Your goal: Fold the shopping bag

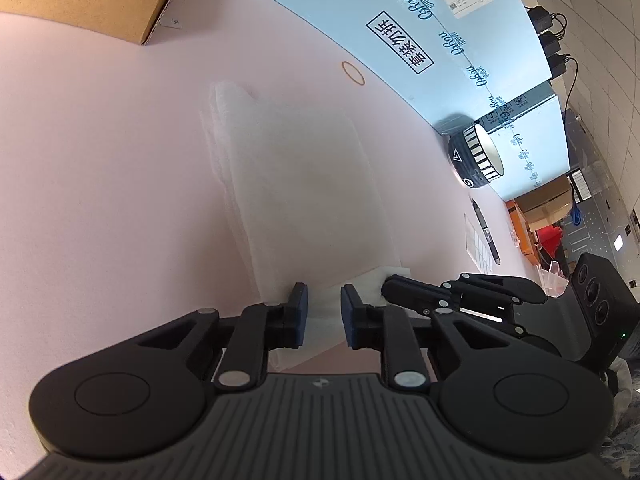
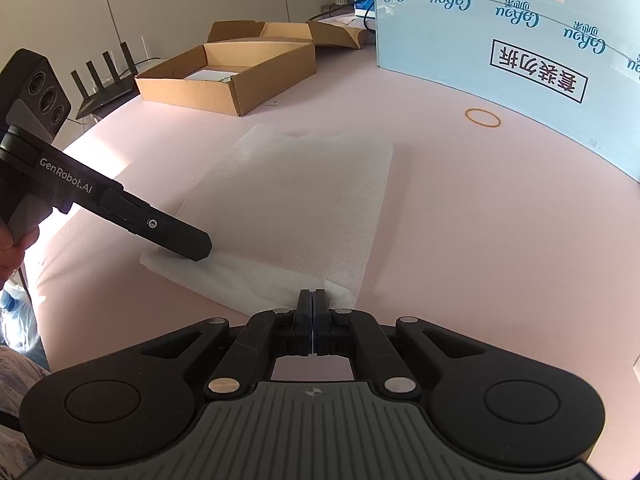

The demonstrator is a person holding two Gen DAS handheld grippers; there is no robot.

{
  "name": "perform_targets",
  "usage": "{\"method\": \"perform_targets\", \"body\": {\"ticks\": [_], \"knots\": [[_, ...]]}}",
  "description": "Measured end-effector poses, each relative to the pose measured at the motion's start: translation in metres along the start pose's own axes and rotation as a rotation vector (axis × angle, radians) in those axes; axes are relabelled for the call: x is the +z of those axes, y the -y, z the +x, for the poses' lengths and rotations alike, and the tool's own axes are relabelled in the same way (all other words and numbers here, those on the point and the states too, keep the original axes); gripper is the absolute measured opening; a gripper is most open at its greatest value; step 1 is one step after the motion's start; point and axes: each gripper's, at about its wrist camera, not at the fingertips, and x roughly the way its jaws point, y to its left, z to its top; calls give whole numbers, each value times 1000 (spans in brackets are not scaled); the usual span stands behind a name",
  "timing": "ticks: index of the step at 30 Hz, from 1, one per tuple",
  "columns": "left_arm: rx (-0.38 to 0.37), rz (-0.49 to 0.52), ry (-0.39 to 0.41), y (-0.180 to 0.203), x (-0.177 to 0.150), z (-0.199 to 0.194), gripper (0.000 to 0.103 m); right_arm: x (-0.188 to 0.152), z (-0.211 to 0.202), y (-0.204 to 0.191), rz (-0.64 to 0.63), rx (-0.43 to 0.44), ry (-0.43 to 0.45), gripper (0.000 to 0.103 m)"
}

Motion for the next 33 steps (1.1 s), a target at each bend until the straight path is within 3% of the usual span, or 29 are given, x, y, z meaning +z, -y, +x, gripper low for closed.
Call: {"method": "perform_targets", "body": {"ticks": [3,6,9,11,13,18,23,26,30,33], "knots": [[-26,-11,-15,-7,2,1,14,2,0,-8,-48,-30,-10,1],[-29,13,-29,-7,3,2,11,6,0,-23,-174,-75,-38,1],[-15,8,-47,-7,6,4,9,12,-3,-32,-280,-102,-68,11],[-5,-5,-56,-7,7,4,9,15,-15,-38,-396,-97,-48,26],[4,-7,-54,-6,7,6,8,16,-26,-40,-526,-92,-27,30],[34,-5,-71,-4,8,8,4,12,-53,-31,-820,-35,6,36],[52,-31,-90,-5,11,10,2,-17,-42,-20,-1069,49,73,40],[61,-51,-67,-6,7,8,3,-42,-25,-21,-1241,8,103,40],[85,-48,-78,-2,9,9,3,-58,-24,-16,-1355,0,190,43],[86,-58,-87,-4,11,9,3,-59,-31,-17,-1373,11,210,54]]}}
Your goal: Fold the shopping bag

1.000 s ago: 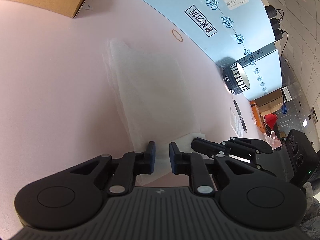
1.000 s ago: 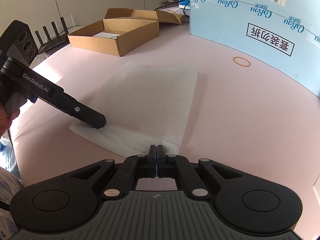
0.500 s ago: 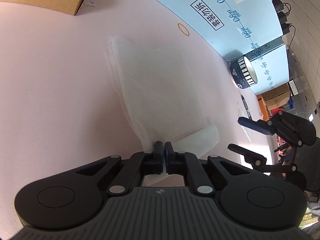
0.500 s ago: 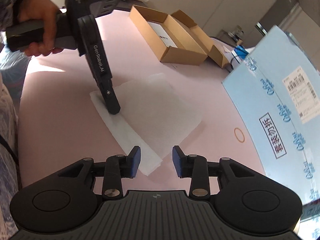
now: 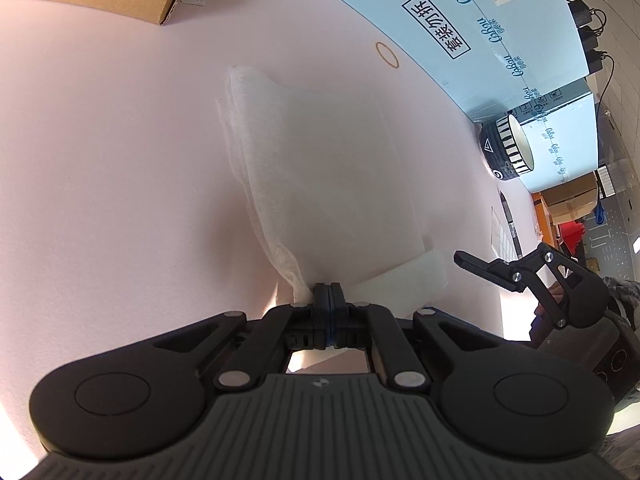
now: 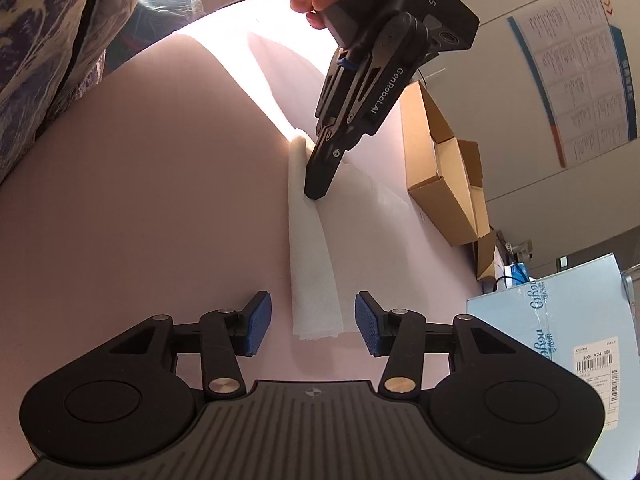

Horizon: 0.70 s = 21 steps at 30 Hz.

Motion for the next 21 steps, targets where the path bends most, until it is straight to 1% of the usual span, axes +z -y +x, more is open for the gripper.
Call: {"method": "perform_targets", "body": {"ticks": [1,4,6,9,10,12,13,14,15,16,17,18,19,20,21], "knots": [[-2,-4,-3,-1,1,0,3,1,-2,-1,-10,3,13,59],[-10,-5,-14,-2,3,1,3,3,0,-8,-75,-6,38,60],[-14,15,-25,-1,6,2,3,4,6,-10,-127,-27,53,60],[-29,17,-41,-3,9,5,3,9,13,-8,-143,-63,22,60],[-37,18,-49,-4,11,5,3,10,17,-10,-156,-84,5,58],[-49,22,-66,-6,14,6,3,9,19,-12,-164,-89,0,55],[-54,22,-75,-7,15,7,3,8,19,-12,-161,-84,3,48],[-56,22,-82,-7,16,7,3,6,20,-13,-160,-68,8,38],[-57,24,-85,-7,17,7,3,5,20,-13,-166,-54,11,33],[-58,27,-89,-7,18,7,3,5,21,-14,-172,-41,8,22],[-59,29,-92,-7,18,7,3,4,22,-15,-177,-28,4,15],[-58,30,-93,-7,18,7,3,4,24,-16,-182,-15,1,13],[-56,33,-92,-6,18,7,3,6,25,-15,-161,-2,-8,9],[-51,40,-88,-5,17,6,2,8,27,-13,-138,10,-16,7],[-35,64,-72,0,14,4,2,11,28,-7,-84,29,-26,6]]}}
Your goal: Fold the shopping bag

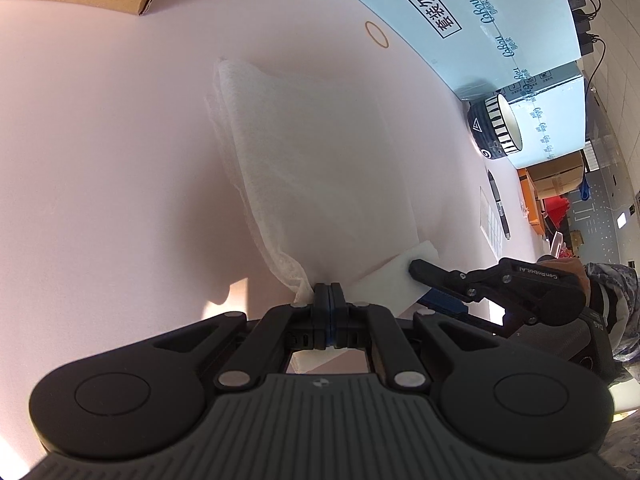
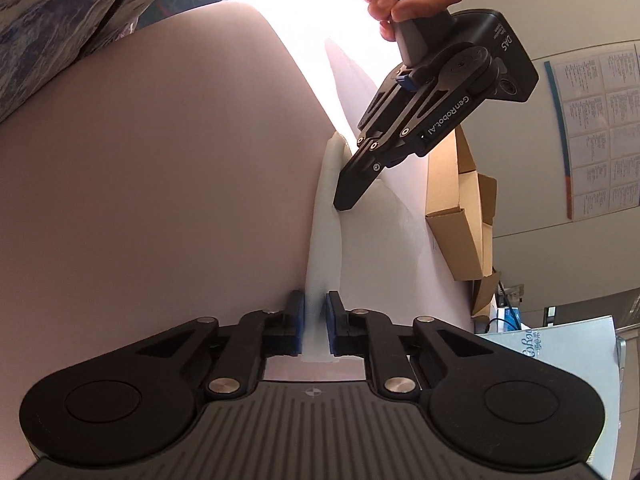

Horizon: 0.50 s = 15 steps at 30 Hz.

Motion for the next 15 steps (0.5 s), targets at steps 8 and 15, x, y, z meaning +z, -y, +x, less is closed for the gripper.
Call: {"method": "perform_targets", "body": {"ticks": [8,15], "knots": [[226,547,152,83,-41,-29,71,-5,-6,66,522,239,-12,3],[319,1096,129,126,-79,-13,60,-10,-1,78,615,337,-3,3]]}}
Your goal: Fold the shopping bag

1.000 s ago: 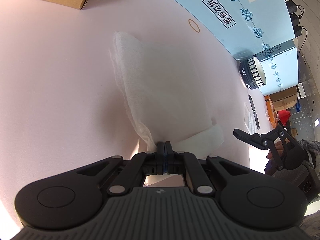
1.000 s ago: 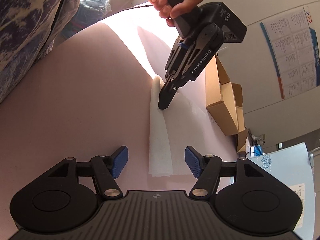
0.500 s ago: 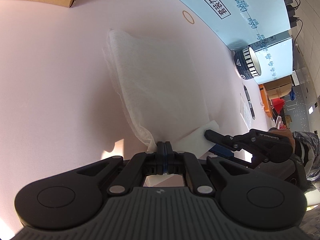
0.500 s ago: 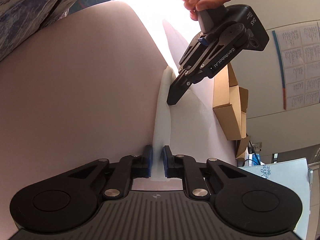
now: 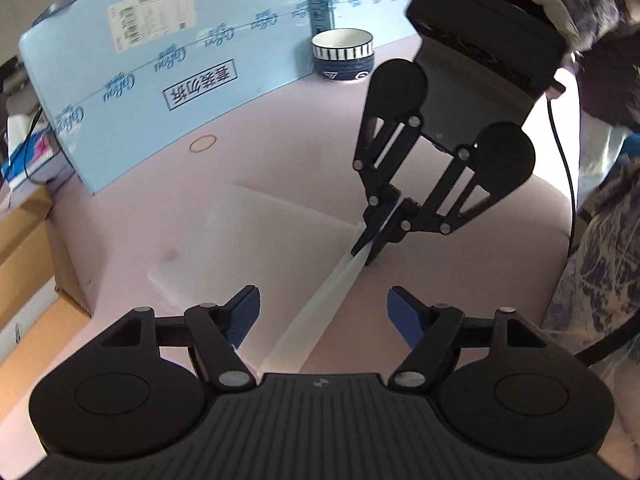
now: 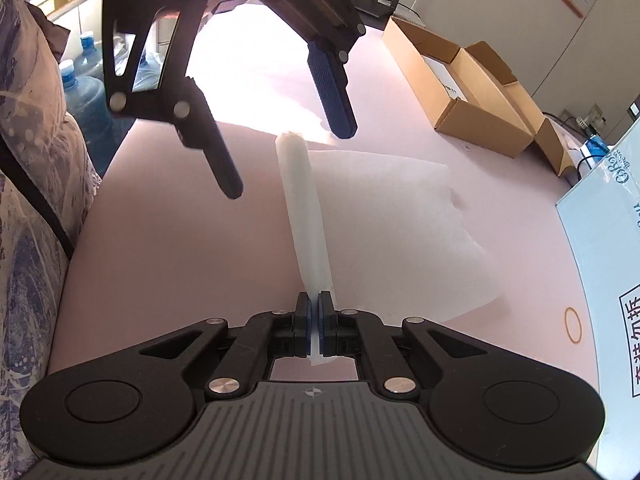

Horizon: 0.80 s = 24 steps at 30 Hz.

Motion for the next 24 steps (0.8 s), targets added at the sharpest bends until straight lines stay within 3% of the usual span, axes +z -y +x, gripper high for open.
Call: {"method": "perform_targets", "body": {"ticks": [1,6,10,14,17,24], "knots": [[1,37,-8,3,0,4,57,1,-2,1,9,1,1,3],[-19,31,-87,-9,-5,26,26,4,-10,5,56,-7,4,3],[-38,-18,-131,-18,-7,33,15,-2,-10,6,123,-4,23,3],[-155,-168,-193,-36,-9,39,12,-1,-8,18,222,54,24,3],[-287,-296,-259,-67,-10,47,11,-2,-3,30,330,95,26,4],[-521,-512,-422,-122,-15,80,11,-27,-13,39,565,148,50,5]]}}
